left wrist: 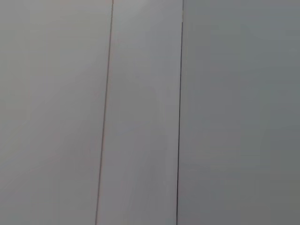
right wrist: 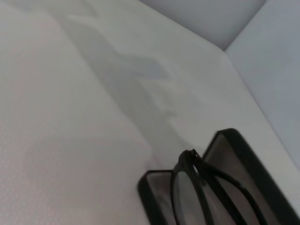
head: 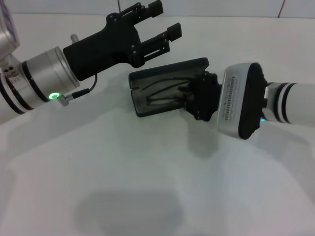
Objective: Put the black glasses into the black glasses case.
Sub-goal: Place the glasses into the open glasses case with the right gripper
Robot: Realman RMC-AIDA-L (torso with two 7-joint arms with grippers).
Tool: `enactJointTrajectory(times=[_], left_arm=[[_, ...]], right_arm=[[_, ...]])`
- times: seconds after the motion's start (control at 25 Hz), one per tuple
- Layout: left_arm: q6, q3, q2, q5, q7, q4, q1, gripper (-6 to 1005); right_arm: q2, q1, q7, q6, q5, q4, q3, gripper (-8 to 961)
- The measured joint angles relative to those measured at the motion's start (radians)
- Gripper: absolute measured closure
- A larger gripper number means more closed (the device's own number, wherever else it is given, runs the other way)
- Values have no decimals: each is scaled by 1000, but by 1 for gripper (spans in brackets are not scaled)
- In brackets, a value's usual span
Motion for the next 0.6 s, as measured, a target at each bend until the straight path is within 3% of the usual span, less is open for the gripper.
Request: enactJointTrajectory(times=[0.6], left_arm=[[-32,-2,0,-4,12,22,0,290]], right_arm=[[4,10,-23,-18,-1,13,33,610]])
